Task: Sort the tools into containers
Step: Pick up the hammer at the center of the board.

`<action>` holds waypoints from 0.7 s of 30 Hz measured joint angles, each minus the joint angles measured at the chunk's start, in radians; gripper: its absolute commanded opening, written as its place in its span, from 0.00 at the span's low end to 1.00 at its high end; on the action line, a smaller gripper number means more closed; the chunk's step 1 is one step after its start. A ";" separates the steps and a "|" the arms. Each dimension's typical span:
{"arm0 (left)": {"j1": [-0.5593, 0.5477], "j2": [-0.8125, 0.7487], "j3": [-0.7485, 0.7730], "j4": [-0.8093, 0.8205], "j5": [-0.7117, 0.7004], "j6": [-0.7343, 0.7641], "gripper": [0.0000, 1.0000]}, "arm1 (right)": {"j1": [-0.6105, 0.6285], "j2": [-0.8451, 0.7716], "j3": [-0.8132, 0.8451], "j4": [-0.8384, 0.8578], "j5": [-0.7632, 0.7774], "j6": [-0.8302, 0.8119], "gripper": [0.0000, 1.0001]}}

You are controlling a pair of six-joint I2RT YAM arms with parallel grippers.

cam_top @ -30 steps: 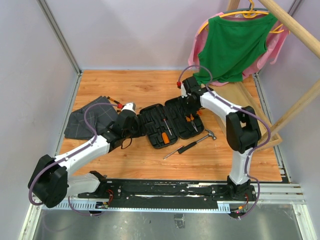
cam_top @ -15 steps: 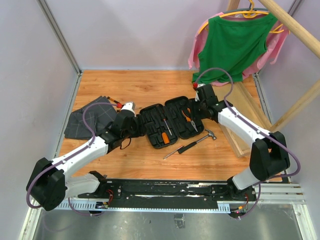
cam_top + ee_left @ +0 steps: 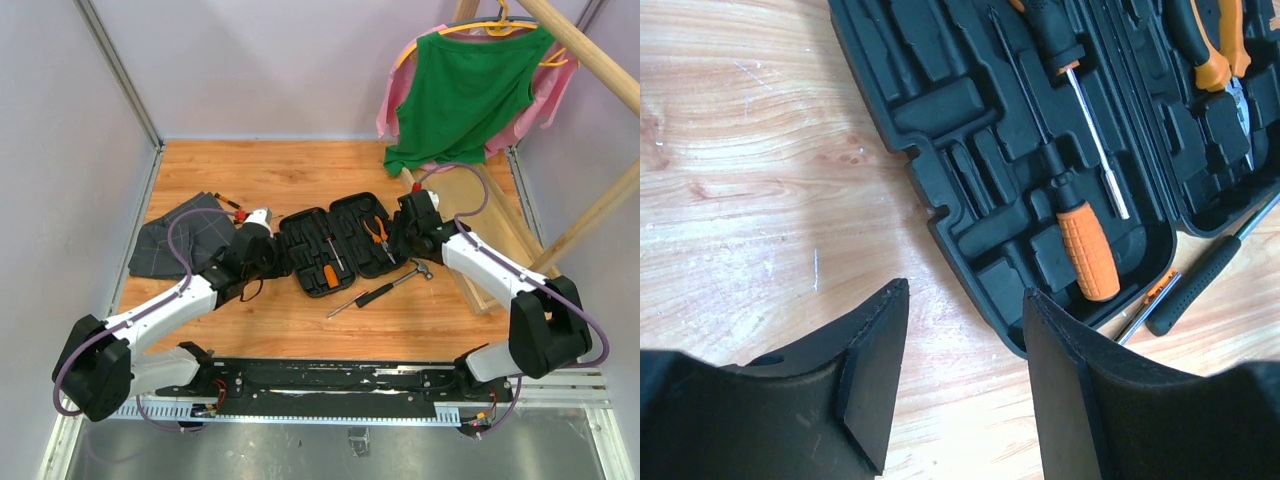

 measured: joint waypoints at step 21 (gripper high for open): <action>-0.051 0.017 0.001 0.002 0.001 -0.011 0.52 | 0.007 -0.003 -0.097 -0.059 0.045 0.206 0.51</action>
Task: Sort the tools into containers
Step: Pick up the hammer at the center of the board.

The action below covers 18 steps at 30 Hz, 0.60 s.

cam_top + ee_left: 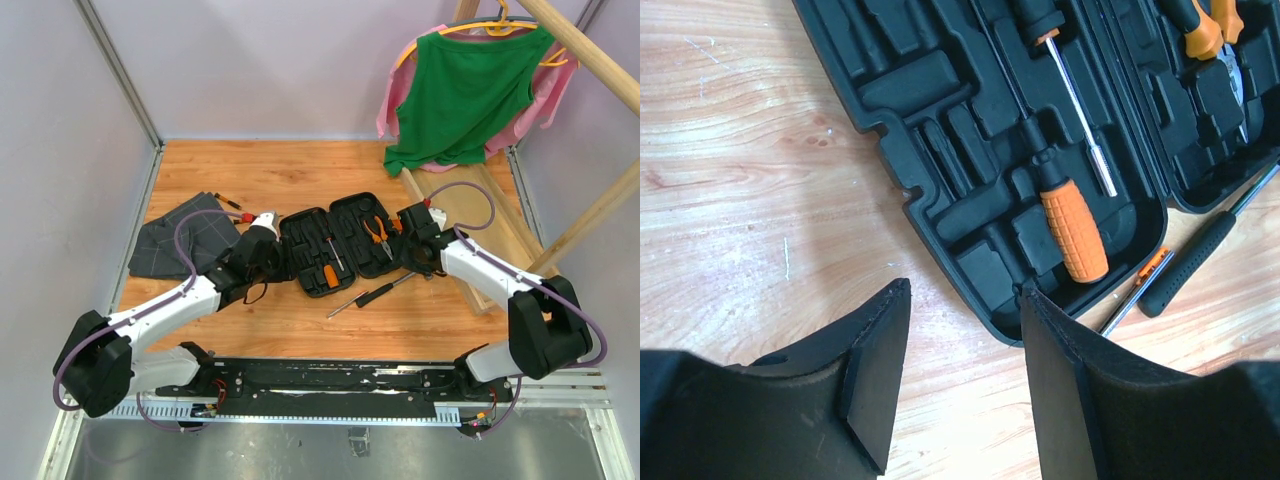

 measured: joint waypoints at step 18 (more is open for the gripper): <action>-0.003 0.024 0.006 0.006 0.000 -0.001 0.51 | 0.000 -0.102 -0.134 0.032 0.018 0.009 0.53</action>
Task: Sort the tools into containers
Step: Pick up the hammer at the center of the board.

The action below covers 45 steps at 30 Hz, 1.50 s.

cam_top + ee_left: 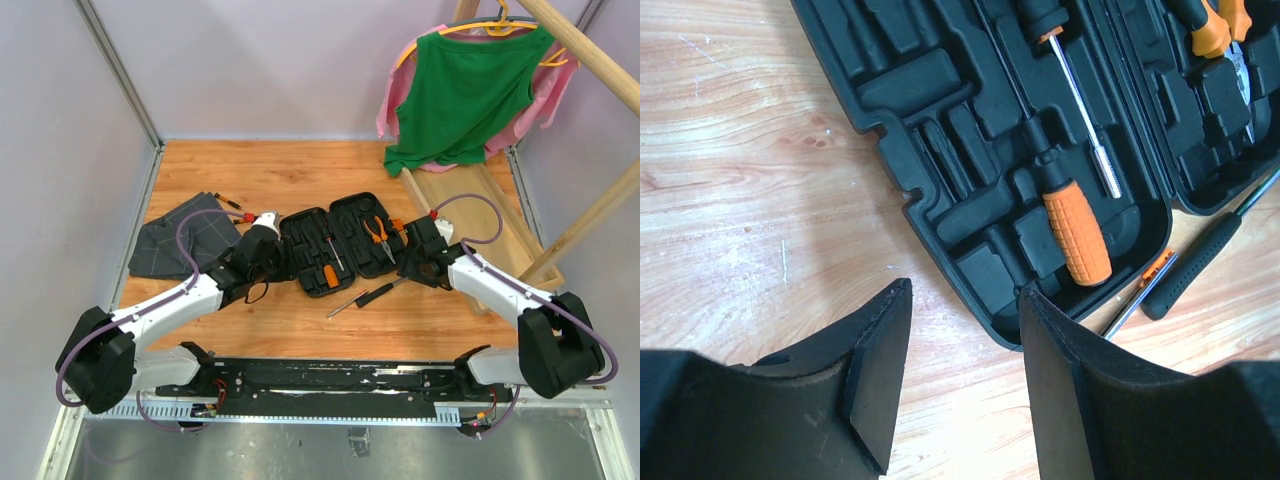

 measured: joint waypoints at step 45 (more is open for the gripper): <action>-0.206 0.055 0.066 0.069 0.041 0.062 0.52 | 0.000 0.017 -0.088 0.020 0.056 -0.015 0.01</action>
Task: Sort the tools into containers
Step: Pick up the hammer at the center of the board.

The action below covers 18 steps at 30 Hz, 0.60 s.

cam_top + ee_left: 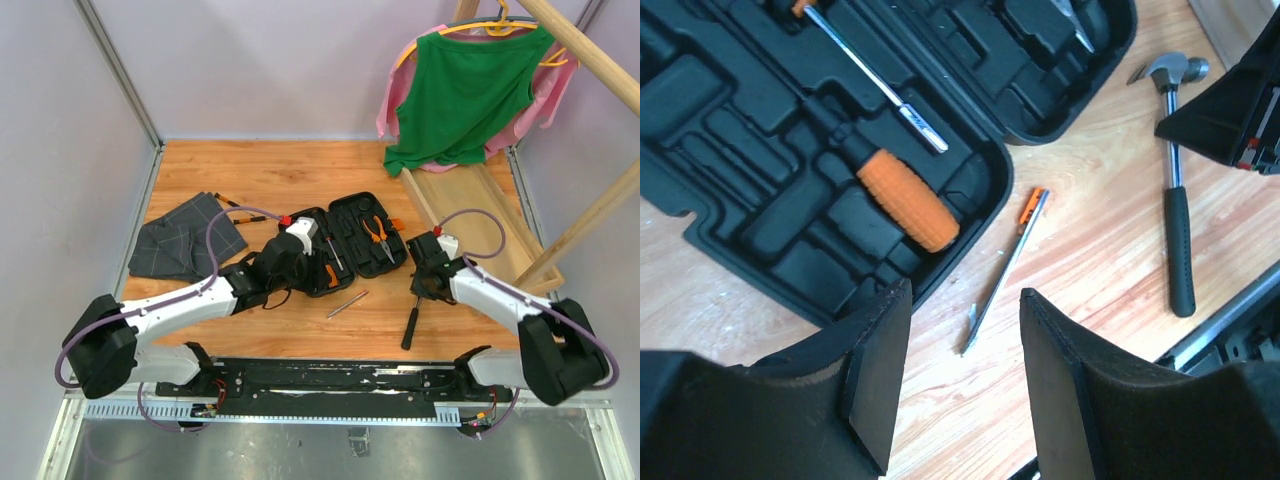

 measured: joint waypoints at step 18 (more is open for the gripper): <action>-0.046 0.051 0.023 0.166 0.138 -0.031 0.66 | 0.000 -0.416 -0.171 0.114 -0.088 0.150 0.01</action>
